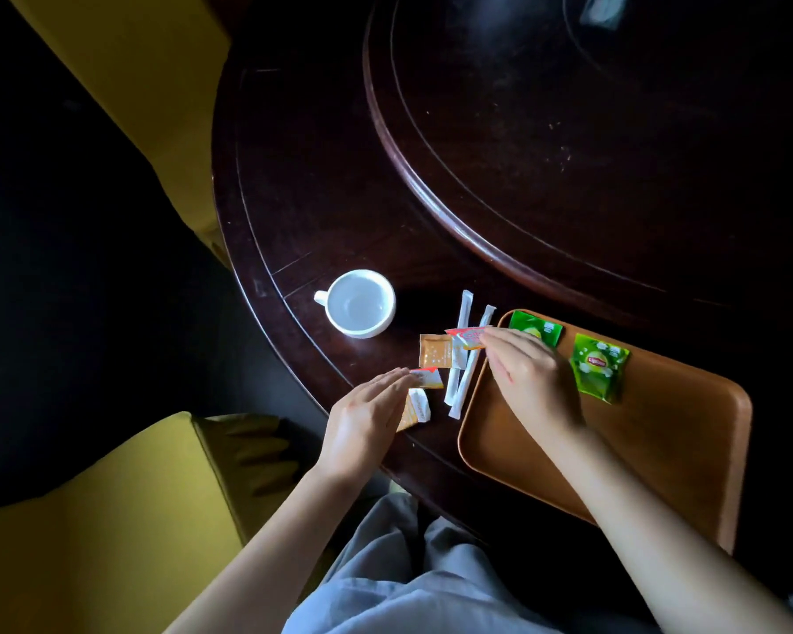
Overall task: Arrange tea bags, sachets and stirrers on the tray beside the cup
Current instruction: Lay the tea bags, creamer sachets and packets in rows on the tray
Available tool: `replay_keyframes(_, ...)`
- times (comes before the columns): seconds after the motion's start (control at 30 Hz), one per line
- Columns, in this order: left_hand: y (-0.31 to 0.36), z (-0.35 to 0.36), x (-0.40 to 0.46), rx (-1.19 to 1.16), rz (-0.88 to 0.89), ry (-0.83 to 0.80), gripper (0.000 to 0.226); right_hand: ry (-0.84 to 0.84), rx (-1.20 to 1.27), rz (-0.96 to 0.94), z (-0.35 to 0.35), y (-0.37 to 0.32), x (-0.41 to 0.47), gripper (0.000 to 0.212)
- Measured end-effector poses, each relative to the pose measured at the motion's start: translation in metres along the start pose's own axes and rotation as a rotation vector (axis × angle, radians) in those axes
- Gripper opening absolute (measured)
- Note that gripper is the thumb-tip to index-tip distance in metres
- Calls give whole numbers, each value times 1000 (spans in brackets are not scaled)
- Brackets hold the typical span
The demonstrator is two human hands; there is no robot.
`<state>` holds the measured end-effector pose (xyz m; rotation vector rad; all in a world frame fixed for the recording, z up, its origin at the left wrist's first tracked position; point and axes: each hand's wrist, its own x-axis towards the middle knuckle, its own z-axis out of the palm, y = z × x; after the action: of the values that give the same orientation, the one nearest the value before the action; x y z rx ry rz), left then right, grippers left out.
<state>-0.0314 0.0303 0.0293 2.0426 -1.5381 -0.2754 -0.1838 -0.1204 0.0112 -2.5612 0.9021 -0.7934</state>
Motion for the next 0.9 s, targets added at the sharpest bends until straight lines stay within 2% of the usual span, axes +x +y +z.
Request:
replay_keyframes(0.17, 28, 31, 21, 2, 243, -98, 30, 103, -126, 172, -33, 21, -64, 15)
replay_keyframes(0.27, 42, 57, 27, 15, 332, -208, 31, 85, -176, 267, -38, 23, -95, 19)
replay_keyframes(0.43, 45, 79, 23, 50, 423, -304, 31, 40, -214, 353, -31, 21, -120, 27)
replay_keyframes(0.57, 37, 84, 18, 89, 458, -323, 26, 6, -223, 406, -22, 16, -137, 33)
replay_keyframes(0.77, 32, 89, 7, 135, 460, -431, 60, -207, -239, 434, -20, 7, -147, 52)
replay_keyframes(0.9, 32, 96, 1, 150, 428, -494, 59, -304, -270, 485, -22, -1, -147, 58)
